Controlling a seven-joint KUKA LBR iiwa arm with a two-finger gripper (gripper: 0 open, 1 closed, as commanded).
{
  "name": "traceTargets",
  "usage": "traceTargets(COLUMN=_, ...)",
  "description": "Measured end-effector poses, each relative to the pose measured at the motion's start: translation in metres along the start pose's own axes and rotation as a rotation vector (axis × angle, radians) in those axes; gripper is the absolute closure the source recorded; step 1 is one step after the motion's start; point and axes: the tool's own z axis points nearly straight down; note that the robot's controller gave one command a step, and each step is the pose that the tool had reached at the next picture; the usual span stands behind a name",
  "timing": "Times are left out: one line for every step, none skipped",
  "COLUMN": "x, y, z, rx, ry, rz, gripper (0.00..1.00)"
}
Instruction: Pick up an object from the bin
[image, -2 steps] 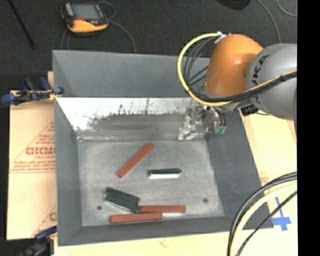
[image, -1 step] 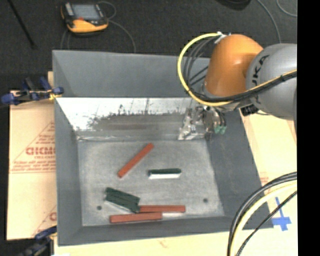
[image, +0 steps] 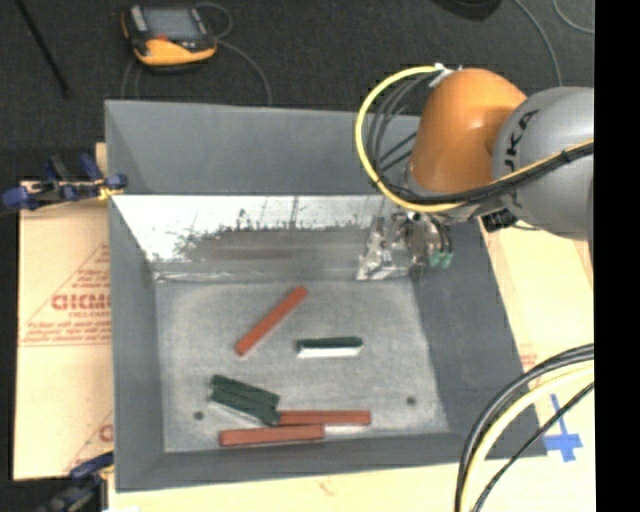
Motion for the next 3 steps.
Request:
traceTargets(x=-0.003, y=0.006, z=-0.023, rx=0.000, ry=-0.002, rz=-0.224, gripper=1.00)
traceTargets(x=0.014, y=-0.002, z=-0.076, rx=-0.003, ry=0.006, rz=-0.372, gripper=1.00)
traceTargets(x=0.016, y=0.003, z=-0.124, rx=0.000, ry=-0.001, rz=-0.579, gripper=1.00)
